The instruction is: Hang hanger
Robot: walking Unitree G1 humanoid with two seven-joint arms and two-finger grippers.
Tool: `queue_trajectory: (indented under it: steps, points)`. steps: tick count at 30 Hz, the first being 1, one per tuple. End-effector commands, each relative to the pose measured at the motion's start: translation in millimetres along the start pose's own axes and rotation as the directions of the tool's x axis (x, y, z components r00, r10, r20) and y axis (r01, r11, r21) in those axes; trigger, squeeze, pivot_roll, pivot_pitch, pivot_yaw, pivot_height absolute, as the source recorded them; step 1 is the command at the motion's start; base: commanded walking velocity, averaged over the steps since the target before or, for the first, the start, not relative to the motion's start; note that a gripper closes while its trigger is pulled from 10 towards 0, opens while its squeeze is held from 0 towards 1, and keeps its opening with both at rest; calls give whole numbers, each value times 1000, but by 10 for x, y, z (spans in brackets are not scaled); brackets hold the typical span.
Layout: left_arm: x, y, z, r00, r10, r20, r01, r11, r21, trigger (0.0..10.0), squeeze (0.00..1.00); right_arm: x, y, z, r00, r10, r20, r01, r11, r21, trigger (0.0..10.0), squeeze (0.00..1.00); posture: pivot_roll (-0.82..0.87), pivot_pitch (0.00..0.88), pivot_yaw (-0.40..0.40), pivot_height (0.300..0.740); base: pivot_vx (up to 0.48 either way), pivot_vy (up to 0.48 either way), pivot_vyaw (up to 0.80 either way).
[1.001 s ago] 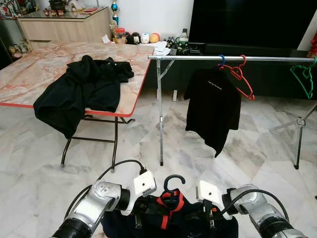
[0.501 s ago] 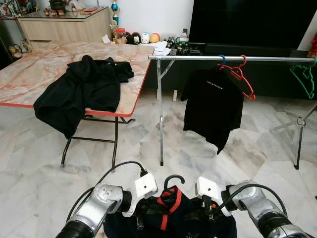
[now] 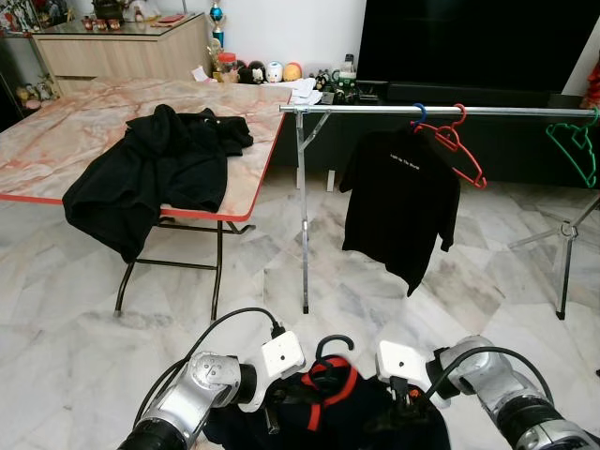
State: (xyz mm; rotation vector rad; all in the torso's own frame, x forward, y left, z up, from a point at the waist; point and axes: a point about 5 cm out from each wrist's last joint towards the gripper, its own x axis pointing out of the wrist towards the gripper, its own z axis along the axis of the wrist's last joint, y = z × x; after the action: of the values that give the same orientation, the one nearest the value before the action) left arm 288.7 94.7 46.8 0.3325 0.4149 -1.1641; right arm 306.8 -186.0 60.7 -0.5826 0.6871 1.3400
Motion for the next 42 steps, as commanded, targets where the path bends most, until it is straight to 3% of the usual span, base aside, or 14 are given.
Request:
queue_trajectory:
  steps: [1,10,17,18,19,20,21,22,23,28,29,31,36,42]
  points:
    - [-85,130,29,997,73,-4,-73,997,26,0,0,-52,-48,37,999,-38,26,39,999,-8,10000,1000,-34,0,13,740,0,0,0]
    - [-60,113,18,998,58,11,-59,998,30,0,0,-86,-100,9,986,-163,41,163,987,-2,10000,1000,-44,0,21,740,0,0,0]
    - [-101,288,-8,960,279,-5,-278,960,34,745,0,-109,-179,-15,920,-377,106,367,924,108,10000,1000,-42,0,23,740,0,0,0]
    - [-115,320,-25,946,323,-14,-322,946,29,7765,0,-139,-225,-16,874,-469,127,449,879,160,10000,1000,-40,0,21,740,0,0,0]
    - [-152,379,-62,912,410,-24,-410,912,14,10000,0,-222,-315,-73,732,-671,122,611,724,319,10000,455,-43,0,23,740,0,0,0]
    - [-152,379,-62,912,410,-24,-410,912,14,10000,0,-222,-315,-73,732,-671,122,611,724,319,10000,455,-43,0,23,740,0,0,0]
    - [-195,426,-93,874,486,-24,-486,873,-25,10000,0,-267,-323,-236,592,-805,32,700,533,475,10000,0,-44,0,27,740,0,0,0]
    - [-226,440,-108,851,525,-16,-525,850,-43,10000,0,-261,-266,-408,515,-855,-68,722,389,573,10000,0,-41,0,31,740,0,0,0]
    - [-226,440,-108,851,525,-16,-525,850,-43,10000,0,-261,-266,-408,515,-855,-68,722,389,573,10000,0,-41,0,31,740,0,0,0]
    - [-322,434,-239,794,608,-20,-606,788,-109,10000,0,55,195,-925,447,-826,-344,560,-42,828,10000,0,-44,14,47,740,0,0,0]
    - [-322,434,-239,794,608,-20,-606,788,-109,10000,0,55,195,-925,447,-826,-344,560,-42,828,10000,0,-44,14,47,740,0,0,0]
    - [-366,387,-276,774,633,17,-622,765,-165,10000,0,298,556,-1151,449,-742,-498,462,-284,840,10000,0,-41,21,51,740,0,0,0]
    - [-456,301,-340,742,669,35,-643,726,-244,10000,0,540,1007,-1352,473,-602,-643,467,-448,762,10000,0,-5,22,63,740,0,0,0]
    - [-508,190,-354,742,668,62,-638,732,-239,10000,0,651,1126,-1343,507,-589,-629,516,-378,769,10000,0,-14,18,62,740,110,0,0]
